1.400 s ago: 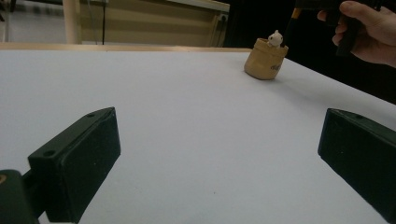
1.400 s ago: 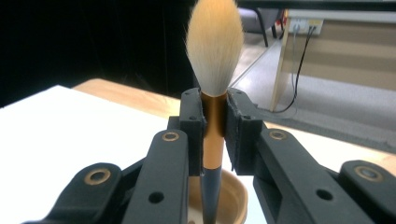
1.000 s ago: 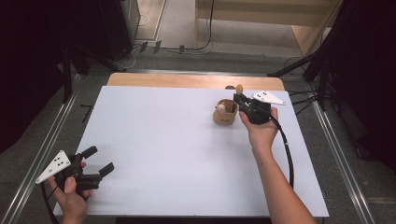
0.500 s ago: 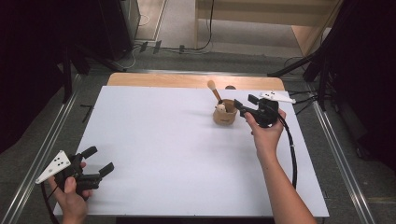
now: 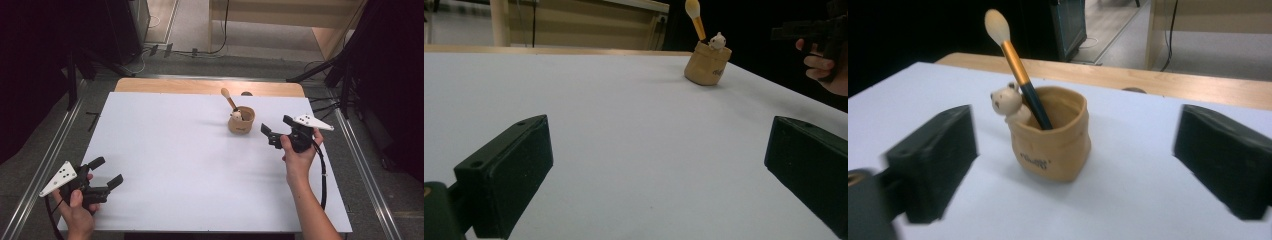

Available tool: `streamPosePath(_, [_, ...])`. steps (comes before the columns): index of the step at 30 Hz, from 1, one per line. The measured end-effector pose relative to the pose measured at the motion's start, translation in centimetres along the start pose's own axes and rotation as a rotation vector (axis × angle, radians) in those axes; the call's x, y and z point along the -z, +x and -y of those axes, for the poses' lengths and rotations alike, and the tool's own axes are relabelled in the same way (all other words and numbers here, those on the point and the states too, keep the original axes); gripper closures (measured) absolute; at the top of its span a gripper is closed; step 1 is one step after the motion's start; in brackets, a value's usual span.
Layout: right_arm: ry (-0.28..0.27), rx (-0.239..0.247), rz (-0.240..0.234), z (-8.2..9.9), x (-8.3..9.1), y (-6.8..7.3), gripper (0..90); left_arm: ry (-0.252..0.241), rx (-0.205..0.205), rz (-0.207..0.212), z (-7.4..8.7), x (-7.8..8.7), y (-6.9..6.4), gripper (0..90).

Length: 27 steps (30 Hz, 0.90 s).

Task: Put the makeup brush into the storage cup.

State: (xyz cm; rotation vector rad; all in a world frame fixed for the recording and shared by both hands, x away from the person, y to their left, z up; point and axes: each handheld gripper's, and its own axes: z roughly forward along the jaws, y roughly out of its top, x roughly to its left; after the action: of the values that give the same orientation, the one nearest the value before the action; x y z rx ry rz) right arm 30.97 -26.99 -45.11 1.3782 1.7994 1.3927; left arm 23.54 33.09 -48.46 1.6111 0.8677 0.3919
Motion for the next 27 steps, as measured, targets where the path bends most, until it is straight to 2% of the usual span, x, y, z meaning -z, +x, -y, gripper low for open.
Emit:
streamPosePath(8, [-0.016,0.019,-0.013,1.7,2.1,-0.1,0.0,-0.001,-0.003,0.001,0.0,-0.1,-0.1,0.0])
streamPosePath(11, [-0.024,0.018,0.027,2.2,2.8,0.0,0.0,-0.002,-0.003,0.001,0.0,-0.1,-0.2,0.0])
streamPosePath(19, [-0.03,0.021,0.004,3.9,4.4,0.1,0.0,-0.001,-0.004,0.002,-0.1,-0.1,-0.3,0.0])
streamPosePath(20, [-0.03,0.022,-0.012,4.1,4.6,0.0,0.0,-0.001,-0.004,0.003,-0.1,-0.1,-0.3,0.0])
streamPosePath(27, [-0.029,0.02,-0.012,5.7,5.9,0.0,0.0,-0.002,-0.01,0.004,-0.1,-0.1,-0.3,0.0])
